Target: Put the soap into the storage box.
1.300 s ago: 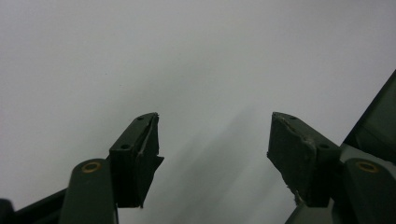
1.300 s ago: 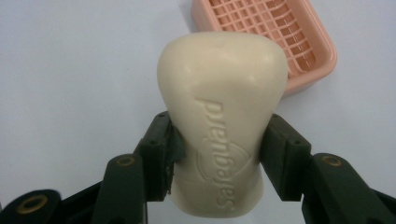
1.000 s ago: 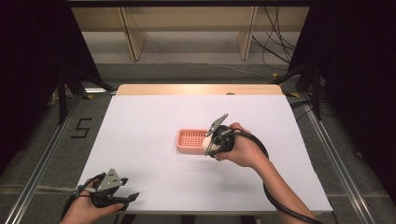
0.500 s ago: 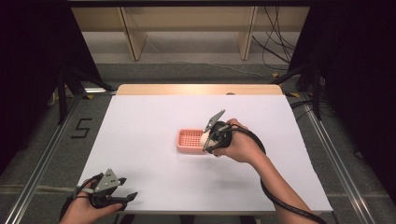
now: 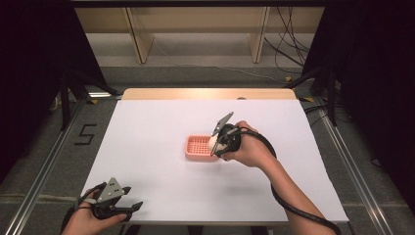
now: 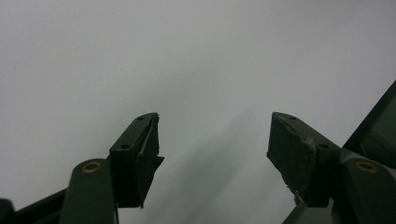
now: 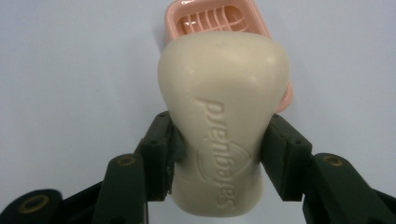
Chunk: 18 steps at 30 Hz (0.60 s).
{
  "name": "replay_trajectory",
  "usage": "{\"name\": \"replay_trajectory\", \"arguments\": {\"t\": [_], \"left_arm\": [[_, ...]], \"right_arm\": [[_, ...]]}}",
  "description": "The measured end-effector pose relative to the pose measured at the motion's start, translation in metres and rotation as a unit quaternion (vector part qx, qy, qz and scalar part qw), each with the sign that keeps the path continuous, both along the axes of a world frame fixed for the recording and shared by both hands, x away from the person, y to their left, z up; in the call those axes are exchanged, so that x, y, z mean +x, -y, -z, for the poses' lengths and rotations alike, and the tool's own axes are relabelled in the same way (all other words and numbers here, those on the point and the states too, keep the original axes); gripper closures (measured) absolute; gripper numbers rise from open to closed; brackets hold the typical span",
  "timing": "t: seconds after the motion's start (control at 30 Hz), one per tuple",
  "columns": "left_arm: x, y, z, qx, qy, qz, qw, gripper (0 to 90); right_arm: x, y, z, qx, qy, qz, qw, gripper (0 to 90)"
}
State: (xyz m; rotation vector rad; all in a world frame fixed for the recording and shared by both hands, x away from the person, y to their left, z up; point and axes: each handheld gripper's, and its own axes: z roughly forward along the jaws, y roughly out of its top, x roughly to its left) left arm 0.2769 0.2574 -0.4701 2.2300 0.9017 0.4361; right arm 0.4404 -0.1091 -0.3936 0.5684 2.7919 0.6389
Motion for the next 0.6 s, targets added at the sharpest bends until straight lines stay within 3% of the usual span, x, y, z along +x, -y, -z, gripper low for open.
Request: {"name": "replay_trajectory", "arguments": {"t": [0.07, 0.1, 0.17, 0.3, 0.37, 0.4, 0.6], "left_arm": [[0.0, -0.001, 0.0, 0.005, 0.006, 0.002, 1.0, 33.5], [0.002, -0.003, -0.002, 0.018, 0.013, 0.017, 0.9996, 33.5], [0.002, -0.004, -0.003, 0.031, 0.007, 0.025, 0.9992, 33.5], [0.002, -0.004, -0.003, 0.029, 0.006, 0.024, 0.9993, 33.5], [0.002, -0.005, -0.003, 0.029, 0.005, 0.024, 0.9993, 33.5], [0.002, -0.005, -0.003, 0.029, 0.005, 0.024, 0.9993, 33.5], [0.002, -0.004, -0.003, 0.028, 0.006, 0.023, 0.9993, 33.5]], "right_arm": [[0.001, -0.001, 0.0, -0.001, 0.001, 0.001, 1.0, 50.6], [0.003, -0.001, 0.0, -0.004, 0.004, -0.005, 1.0, 50.6], [0.004, -0.002, -0.001, -0.005, 0.002, -0.005, 1.0, 50.6], [0.007, -0.003, -0.004, -0.006, 0.005, -0.004, 1.0, 50.6], [0.007, -0.004, -0.005, -0.005, 0.001, 0.008, 1.0, 50.6], [0.01, -0.004, -0.006, -0.006, 0.008, -0.004, 0.9999, 50.6], [0.012, -0.007, -0.006, -0.006, 0.011, -0.001, 0.9999, 50.6]]}}
